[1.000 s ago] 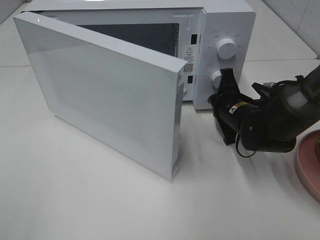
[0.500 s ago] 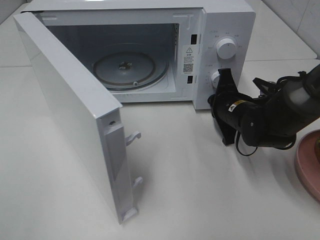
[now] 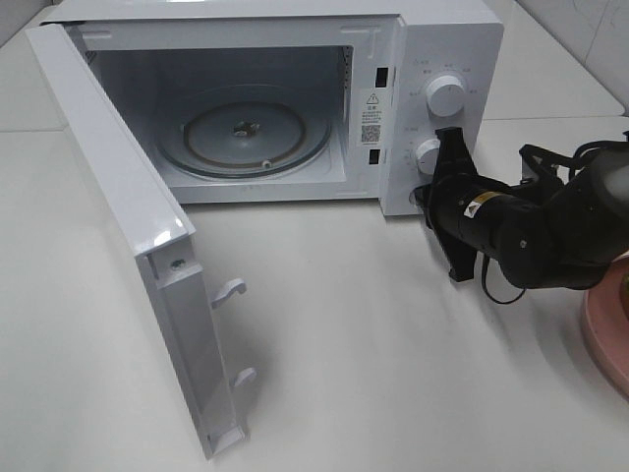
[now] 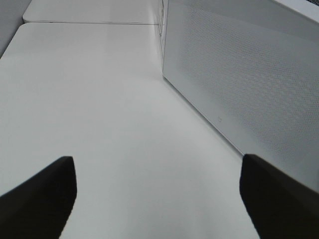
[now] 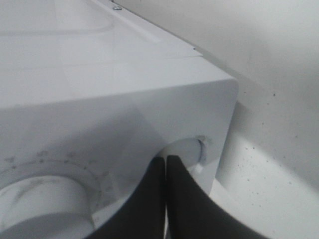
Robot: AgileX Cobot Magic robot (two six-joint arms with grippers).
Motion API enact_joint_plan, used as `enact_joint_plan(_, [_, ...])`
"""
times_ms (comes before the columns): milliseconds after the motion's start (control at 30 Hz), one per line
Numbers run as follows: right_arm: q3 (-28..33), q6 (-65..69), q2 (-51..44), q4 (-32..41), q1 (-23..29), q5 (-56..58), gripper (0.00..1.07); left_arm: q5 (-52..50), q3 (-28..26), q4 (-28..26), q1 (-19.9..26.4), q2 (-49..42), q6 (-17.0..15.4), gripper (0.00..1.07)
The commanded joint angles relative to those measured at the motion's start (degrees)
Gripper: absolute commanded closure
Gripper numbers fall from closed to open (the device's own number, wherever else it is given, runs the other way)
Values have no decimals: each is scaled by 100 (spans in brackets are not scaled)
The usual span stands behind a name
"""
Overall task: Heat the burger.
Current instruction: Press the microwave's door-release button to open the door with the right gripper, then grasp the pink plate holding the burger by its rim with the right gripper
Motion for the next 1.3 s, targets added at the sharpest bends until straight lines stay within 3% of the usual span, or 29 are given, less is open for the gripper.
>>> enact_joint_plan(33, [97, 52, -201, -269, -34, -160, 107, -29, 6, -52, -6, -92, -6, 25])
enact_joint_plan(500, [481, -665, -1123, -1278, -34, 1610, 107, -29, 6, -52, -6, -92, -6, 25])
enact_joint_plan(1300, [481, -5856, -3443, -1392, -52, 5907, 104, -29, 6, -52, -6, -92, -6, 25])
